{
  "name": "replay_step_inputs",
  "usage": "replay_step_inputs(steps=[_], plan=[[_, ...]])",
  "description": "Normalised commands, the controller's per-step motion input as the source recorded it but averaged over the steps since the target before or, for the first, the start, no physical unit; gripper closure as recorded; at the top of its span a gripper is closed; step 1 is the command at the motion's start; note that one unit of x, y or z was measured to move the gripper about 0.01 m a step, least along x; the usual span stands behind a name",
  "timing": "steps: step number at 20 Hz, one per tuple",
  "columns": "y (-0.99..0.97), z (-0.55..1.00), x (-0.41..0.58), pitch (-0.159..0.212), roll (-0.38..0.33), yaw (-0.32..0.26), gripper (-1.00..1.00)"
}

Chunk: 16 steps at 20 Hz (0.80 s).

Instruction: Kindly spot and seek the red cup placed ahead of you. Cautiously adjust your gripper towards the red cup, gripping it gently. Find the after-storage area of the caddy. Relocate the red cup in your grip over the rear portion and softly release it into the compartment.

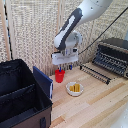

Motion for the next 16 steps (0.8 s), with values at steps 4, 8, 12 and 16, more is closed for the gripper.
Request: replay_step_inputs(steps=[4,8,12,16], plan=[[-0.04,-0.24,0.033,0.0,0.0,0.005,1.0],[0.06,-0.06,0.0,0.0,-0.005,-0.04,1.0],[0.29,-0.06,0.0,0.0,-0.05,-0.098,1.0],[0.36,-0.01,-0.007,-0.091,-0.056,-0.168,1.0]])
